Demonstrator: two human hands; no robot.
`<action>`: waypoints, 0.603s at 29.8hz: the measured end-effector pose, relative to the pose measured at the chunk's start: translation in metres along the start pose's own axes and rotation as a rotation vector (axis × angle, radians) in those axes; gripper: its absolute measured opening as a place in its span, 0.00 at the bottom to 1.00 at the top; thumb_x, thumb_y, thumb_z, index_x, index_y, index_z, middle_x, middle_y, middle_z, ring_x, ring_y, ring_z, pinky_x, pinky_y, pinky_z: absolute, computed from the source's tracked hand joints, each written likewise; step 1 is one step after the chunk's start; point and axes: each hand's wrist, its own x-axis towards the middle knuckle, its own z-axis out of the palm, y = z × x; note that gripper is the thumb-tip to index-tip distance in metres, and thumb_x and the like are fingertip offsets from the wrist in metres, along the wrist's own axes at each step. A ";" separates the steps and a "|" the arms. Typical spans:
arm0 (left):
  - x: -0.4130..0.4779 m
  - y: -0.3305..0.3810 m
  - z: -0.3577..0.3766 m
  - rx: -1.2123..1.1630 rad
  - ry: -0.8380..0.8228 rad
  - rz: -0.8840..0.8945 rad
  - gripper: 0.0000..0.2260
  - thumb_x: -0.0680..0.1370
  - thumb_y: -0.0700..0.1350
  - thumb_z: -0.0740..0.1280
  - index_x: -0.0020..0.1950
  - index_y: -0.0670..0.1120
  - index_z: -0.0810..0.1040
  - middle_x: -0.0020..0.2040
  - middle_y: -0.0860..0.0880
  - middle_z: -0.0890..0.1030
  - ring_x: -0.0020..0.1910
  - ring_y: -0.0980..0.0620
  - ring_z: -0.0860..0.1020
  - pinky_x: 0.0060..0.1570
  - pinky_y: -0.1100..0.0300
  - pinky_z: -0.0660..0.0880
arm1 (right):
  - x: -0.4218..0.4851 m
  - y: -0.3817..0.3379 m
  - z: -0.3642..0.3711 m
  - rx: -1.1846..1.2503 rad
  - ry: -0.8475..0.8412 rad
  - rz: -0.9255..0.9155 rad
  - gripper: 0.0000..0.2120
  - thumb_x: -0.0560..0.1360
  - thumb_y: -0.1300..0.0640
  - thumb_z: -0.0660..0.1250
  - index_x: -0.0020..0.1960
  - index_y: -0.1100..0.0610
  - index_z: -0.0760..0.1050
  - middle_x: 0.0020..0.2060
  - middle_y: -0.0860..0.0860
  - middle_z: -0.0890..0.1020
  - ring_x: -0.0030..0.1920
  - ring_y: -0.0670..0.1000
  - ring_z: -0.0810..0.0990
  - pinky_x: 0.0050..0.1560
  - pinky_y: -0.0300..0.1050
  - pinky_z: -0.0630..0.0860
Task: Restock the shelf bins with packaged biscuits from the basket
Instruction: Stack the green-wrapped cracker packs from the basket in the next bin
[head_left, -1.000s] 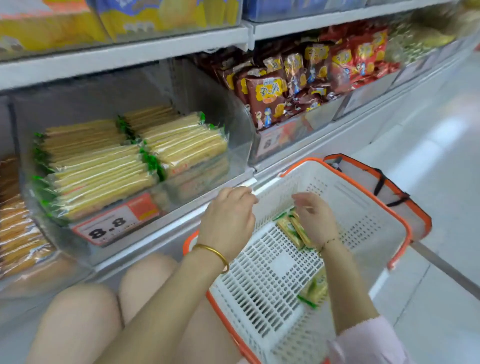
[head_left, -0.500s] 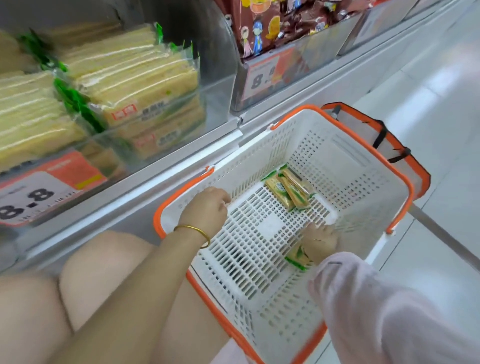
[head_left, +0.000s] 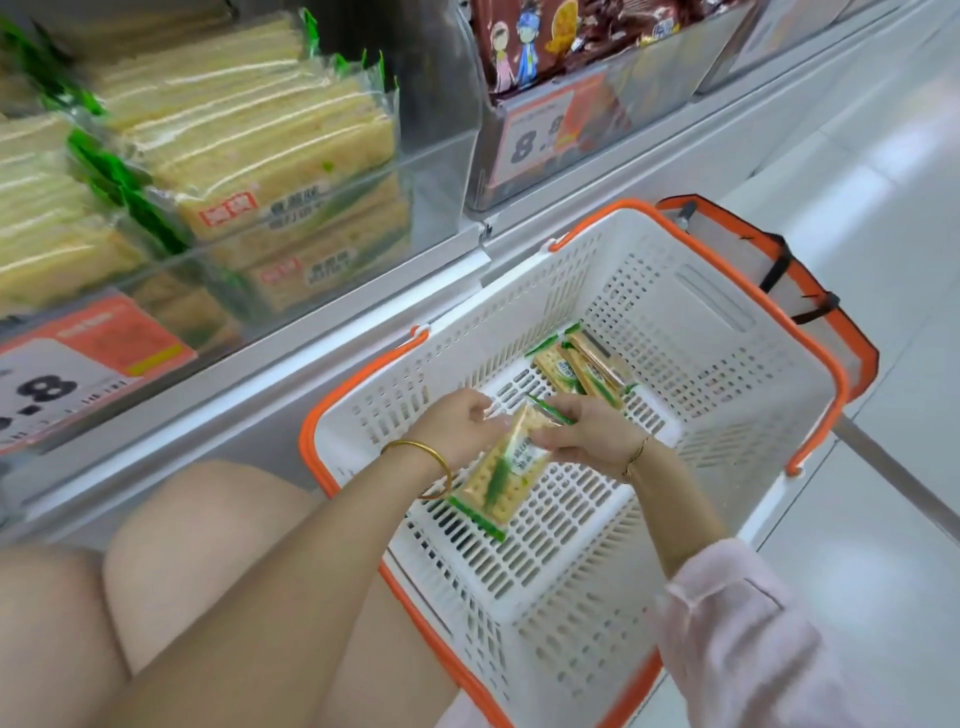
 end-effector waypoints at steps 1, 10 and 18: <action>0.000 0.001 0.002 -0.007 -0.040 -0.026 0.25 0.77 0.52 0.66 0.71 0.45 0.67 0.67 0.46 0.73 0.64 0.49 0.73 0.62 0.57 0.68 | -0.002 -0.007 0.010 0.047 -0.030 -0.033 0.07 0.73 0.69 0.67 0.48 0.60 0.74 0.37 0.50 0.81 0.37 0.45 0.81 0.43 0.39 0.80; 0.006 -0.005 -0.006 -0.049 0.053 -0.100 0.19 0.76 0.46 0.68 0.65 0.42 0.72 0.61 0.45 0.76 0.56 0.48 0.75 0.56 0.57 0.71 | 0.038 0.028 -0.017 0.597 0.674 0.213 0.19 0.78 0.63 0.63 0.68 0.61 0.66 0.52 0.56 0.74 0.43 0.54 0.76 0.39 0.44 0.80; 0.011 -0.005 -0.003 -0.153 0.063 -0.117 0.15 0.76 0.46 0.68 0.60 0.43 0.74 0.55 0.43 0.79 0.48 0.46 0.79 0.46 0.56 0.74 | 0.063 0.036 -0.045 1.153 0.792 0.220 0.16 0.77 0.60 0.65 0.65 0.54 0.71 0.63 0.53 0.74 0.56 0.51 0.77 0.56 0.43 0.77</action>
